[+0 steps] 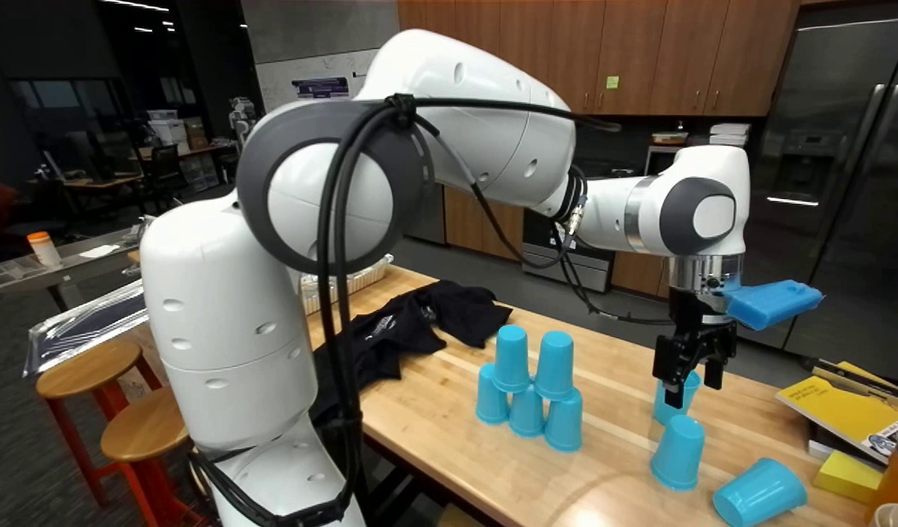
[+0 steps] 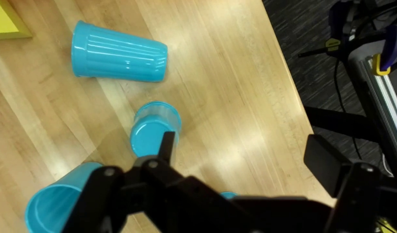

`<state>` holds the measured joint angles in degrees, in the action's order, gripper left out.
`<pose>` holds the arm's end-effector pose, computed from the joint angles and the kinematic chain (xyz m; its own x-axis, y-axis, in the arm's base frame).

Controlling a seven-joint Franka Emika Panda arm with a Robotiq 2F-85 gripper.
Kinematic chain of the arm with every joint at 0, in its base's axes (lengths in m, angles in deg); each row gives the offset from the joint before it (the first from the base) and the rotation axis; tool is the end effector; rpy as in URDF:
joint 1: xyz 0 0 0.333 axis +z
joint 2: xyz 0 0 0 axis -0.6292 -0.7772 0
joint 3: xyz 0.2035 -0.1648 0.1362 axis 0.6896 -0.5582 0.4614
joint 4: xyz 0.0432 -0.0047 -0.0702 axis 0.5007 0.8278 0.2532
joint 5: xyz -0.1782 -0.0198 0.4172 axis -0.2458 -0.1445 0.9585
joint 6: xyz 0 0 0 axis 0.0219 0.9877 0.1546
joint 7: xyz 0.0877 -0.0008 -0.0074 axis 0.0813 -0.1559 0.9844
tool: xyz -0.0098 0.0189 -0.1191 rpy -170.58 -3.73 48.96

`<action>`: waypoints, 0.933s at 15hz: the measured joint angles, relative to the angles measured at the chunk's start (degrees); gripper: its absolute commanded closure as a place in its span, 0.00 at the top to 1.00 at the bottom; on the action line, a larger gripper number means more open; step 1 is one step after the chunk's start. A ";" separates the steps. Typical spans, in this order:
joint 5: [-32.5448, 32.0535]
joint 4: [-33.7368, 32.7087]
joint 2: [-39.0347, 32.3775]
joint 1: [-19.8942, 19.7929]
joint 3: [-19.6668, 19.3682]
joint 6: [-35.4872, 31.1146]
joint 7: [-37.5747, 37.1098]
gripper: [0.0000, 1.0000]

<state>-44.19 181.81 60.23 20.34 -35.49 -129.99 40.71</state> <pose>0.4759 -0.3904 0.3897 0.4934 0.8368 -0.2372 0.8490 -0.5226 -0.0774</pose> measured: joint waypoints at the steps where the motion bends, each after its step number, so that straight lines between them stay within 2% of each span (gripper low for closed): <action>1: 0.06 -0.05 -0.47 -0.24 -0.05 -0.88 1.13 1.00; 8: 0.07 -2.09 -3.95 -2.78 -0.75 -6.20 8.08 1.00; 14: 0.15 -5.68 -7.87 -4.25 -0.89 -7.18 12.08 1.00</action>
<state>-44.04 176.13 52.37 16.09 -36.39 -137.17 52.79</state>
